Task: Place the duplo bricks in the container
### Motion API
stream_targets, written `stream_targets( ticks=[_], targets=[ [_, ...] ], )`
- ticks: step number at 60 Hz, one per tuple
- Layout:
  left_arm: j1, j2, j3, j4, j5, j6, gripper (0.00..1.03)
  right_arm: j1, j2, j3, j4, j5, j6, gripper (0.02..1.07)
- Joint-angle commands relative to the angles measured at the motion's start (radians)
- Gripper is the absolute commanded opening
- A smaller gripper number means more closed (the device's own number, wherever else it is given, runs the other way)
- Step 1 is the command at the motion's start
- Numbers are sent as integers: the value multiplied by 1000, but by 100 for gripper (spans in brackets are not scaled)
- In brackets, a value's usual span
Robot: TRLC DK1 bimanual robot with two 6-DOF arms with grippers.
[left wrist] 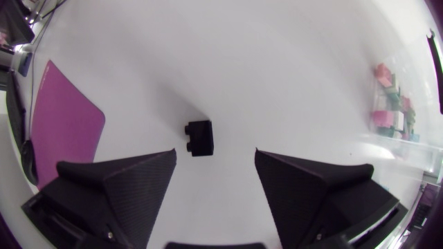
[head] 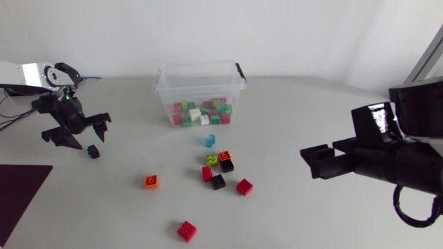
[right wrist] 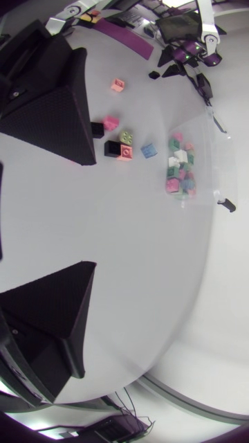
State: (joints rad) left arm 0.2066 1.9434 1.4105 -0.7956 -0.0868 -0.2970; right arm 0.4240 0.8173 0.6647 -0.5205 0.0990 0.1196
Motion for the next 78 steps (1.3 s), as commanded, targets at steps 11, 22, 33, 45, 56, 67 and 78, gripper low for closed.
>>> stream_targets(
  ticks=[11,22,33,45,56,67,78],
  targets=[
    [22,121,74,-17,-16,-64,67,22,83,52,-9,-5,-31,102],
    [47,158,74,-11,-24,-73,67,33,123,67,-1,-5,-37,102],
    [42,180,77,7,-28,-87,67,47,152,72,4,2,-44,102],
    [30,177,70,6,-30,-113,63,48,152,78,-3,16,-44,102],
    [37,180,76,13,-28,-120,61,48,149,78,-7,18,-49,102],
    [43,169,65,38,-25,-117,48,50,149,78,-6,16,-51,102],
    [51,167,61,49,7,-103,43,55,149,82,-9,18,-52,102]
  ],
)
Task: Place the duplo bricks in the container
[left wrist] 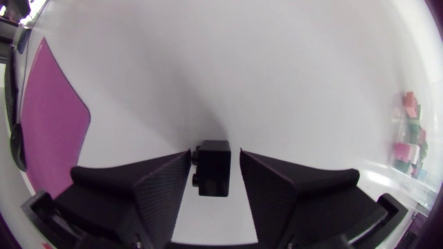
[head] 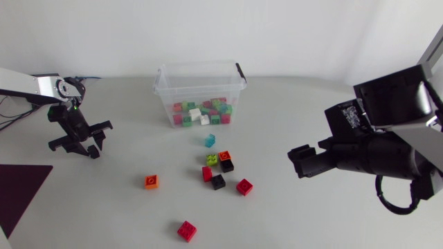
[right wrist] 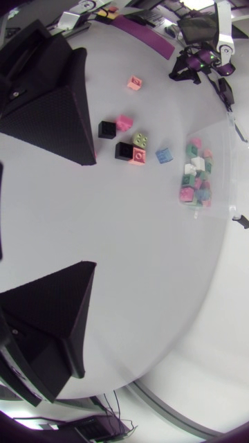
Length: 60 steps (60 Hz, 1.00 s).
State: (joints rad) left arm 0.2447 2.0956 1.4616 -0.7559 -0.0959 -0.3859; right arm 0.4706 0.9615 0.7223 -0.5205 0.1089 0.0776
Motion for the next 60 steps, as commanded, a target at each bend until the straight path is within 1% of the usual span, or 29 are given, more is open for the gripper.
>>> stream_targets(
  ticks=[1,12,18,21,23,26,34,35,43,48,58,60],
  targets=[
    [15,15,8,12,19,-13,43,8,5,25,-10,8,-10,102],
    [25,11,-6,36,35,-5,38,13,3,25,-19,8,-21,102],
    [28,9,-10,47,42,-1,30,19,3,25,-27,8,-29,102],
    [30,9,-17,49,42,1,29,22,3,25,-29,8,-32,102],
    [30,7,-18,50,42,1,24,23,3,25,-29,8,-32,102],
    [31,4,-26,50,42,1,19,23,5,25,-29,8,-32,102],
    [25,-12,-30,24,41,12,18,30,26,25,-29,8,-35,102],
    [22,-25,-33,17,41,19,16,33,46,23,-27,6,-42,102],
    [4,-92,-32,-33,41,68,16,40,186,29,-26,5,-76,102],
    [-7,-138,-30,-59,42,94,16,72,252,46,-26,-2,-76,102],
    [-53,-252,-23,-111,73,168,16,126,361,94,-32,-40,-118,102],
    [-65,-278,-21,-111,78,180,16,128,393,109,-35,-71,-147,102]
  ],
)
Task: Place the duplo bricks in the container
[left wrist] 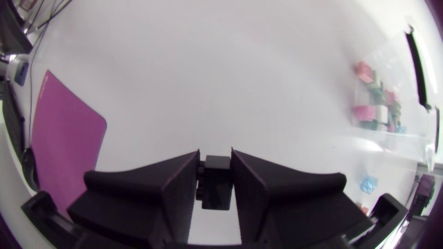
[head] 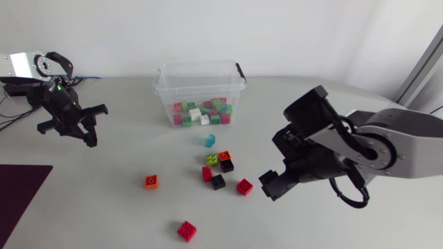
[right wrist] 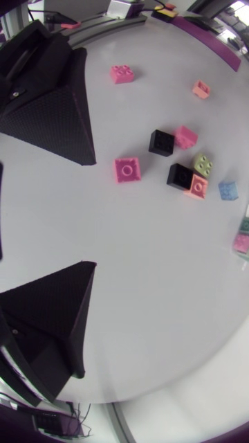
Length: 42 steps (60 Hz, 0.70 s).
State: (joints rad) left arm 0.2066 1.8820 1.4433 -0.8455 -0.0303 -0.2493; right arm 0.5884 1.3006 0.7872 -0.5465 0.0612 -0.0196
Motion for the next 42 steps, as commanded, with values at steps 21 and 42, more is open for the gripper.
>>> stream_targets(
  ticks=[21,42],
  targets=[
    [-180,-142,57,-36,43,136,16,31,282,126,-15,-67,-183,102],
    [-297,-107,252,-67,66,148,16,65,457,224,-4,-69,-169,99]
  ],
)
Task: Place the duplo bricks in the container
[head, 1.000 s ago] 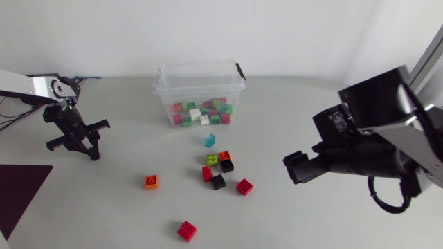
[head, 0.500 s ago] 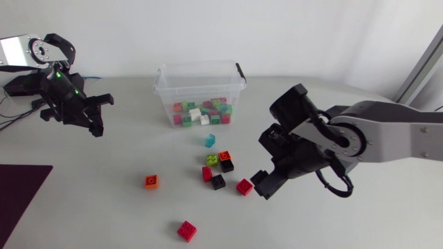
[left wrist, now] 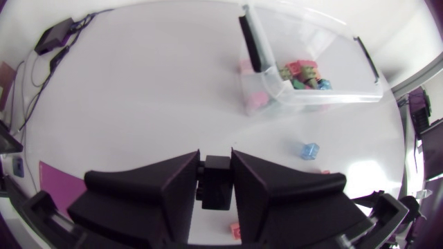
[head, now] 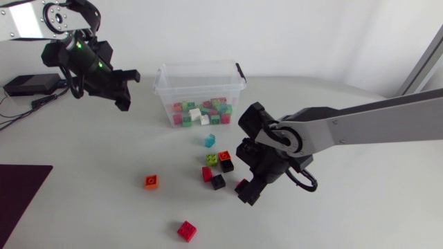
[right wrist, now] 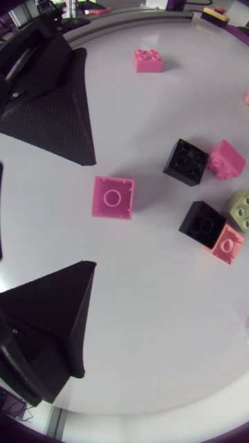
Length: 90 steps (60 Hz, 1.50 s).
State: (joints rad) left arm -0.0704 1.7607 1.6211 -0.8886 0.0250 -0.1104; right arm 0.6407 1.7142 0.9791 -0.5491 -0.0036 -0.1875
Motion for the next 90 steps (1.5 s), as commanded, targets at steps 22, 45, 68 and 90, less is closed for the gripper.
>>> stream_targets(
  ticks=[22,45,68,90],
  targets=[
    [-86,95,243,-35,21,6,17,14,143,87,26,-4,3,85],
    [-128,210,408,-30,30,-6,17,19,162,112,28,-6,10,48],
    [-160,315,526,-32,38,-11,17,8,99,113,-72,14,20,37],
    [-180,471,715,-32,39,-8,42,8,-27,228,-204,19,19,37]
  ],
)
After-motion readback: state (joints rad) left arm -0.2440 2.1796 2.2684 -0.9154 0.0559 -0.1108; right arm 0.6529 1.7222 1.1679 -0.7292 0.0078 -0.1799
